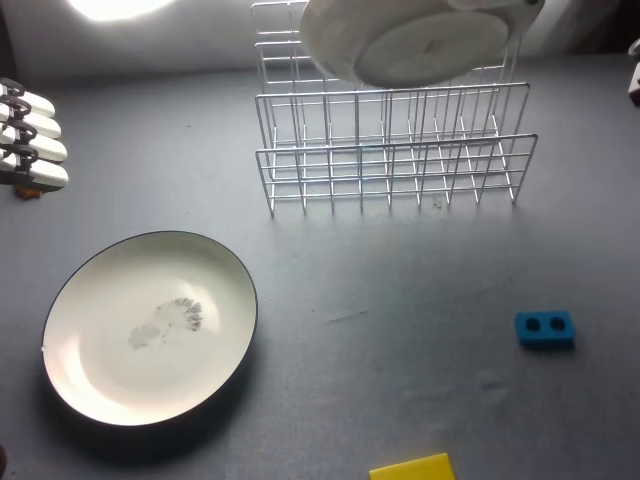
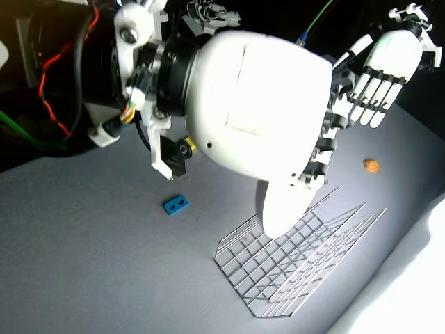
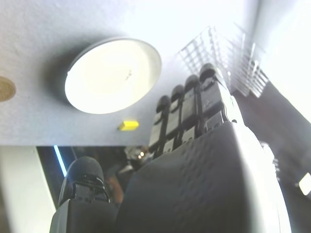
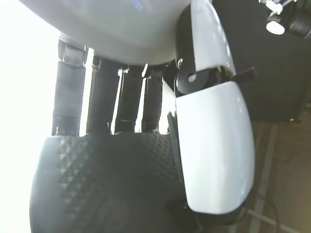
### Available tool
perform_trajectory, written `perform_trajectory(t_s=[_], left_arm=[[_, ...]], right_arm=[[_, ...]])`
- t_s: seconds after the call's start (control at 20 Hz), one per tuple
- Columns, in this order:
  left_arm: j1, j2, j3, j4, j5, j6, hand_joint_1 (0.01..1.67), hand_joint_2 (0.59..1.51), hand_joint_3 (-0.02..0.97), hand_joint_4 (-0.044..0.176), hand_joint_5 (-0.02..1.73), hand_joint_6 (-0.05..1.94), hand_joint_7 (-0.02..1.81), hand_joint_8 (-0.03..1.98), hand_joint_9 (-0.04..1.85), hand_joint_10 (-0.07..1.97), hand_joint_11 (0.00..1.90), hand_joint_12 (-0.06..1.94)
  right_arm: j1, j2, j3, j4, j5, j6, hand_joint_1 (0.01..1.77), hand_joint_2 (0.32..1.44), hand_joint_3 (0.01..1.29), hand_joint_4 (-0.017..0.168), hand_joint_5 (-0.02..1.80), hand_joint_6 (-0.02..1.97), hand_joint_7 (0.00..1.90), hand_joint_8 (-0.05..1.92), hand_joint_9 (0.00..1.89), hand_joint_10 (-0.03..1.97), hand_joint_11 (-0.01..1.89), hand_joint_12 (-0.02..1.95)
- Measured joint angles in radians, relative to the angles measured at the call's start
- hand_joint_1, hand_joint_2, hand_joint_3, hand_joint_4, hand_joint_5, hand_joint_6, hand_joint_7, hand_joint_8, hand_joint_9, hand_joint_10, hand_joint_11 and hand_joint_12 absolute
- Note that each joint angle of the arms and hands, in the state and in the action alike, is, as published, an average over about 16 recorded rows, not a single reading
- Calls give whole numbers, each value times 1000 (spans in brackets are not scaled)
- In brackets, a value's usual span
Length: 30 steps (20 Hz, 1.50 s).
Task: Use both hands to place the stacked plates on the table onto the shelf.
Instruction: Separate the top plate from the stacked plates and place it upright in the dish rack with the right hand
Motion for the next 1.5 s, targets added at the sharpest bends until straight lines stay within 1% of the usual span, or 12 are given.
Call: perform_trajectory(t_s=[0.25,0.45,0.65,0.9,1.15,1.5], left_arm=[[11,-2,-23,3,3,12,14,1162,18,0,64,12,42,11,21,3,21,10],[35,-7,-42,2,10,26,13,1164,18,0,67,12,42,11,22,2,20,10],[77,-19,-57,-9,22,40,13,1167,18,0,69,12,39,12,22,2,19,10],[143,-42,-68,-31,47,63,13,1172,18,0,66,12,33,12,23,3,19,10],[214,-74,-62,-60,77,81,13,1178,18,-1,68,12,36,11,22,3,19,10],[287,-118,-35,-96,117,95,12,1178,17,-1,70,12,38,11,19,3,20,11]], right_arm=[[-13,-25,54,50,-15,-16,1219,1009,9,-8,908,965,1138,794,1363,21,984,945],[-31,-53,99,106,-24,-26,1221,1010,9,-8,910,960,1137,794,1358,22,985,944],[-55,-84,140,176,-31,-34,1223,1011,9,-8,912,952,1138,790,1359,21,989,940],[-89,-123,192,256,-35,-35,1226,1016,9,-8,911,946,1130,790,1357,21,986,945],[-126,-160,247,306,-28,-31,1225,1022,8,-8,908,942,1128,792,1346,21,976,956],[-187,-207,326,342,-10,-26,1220,1026,8,-9,899,944,1123,795,1330,21,966,974]])
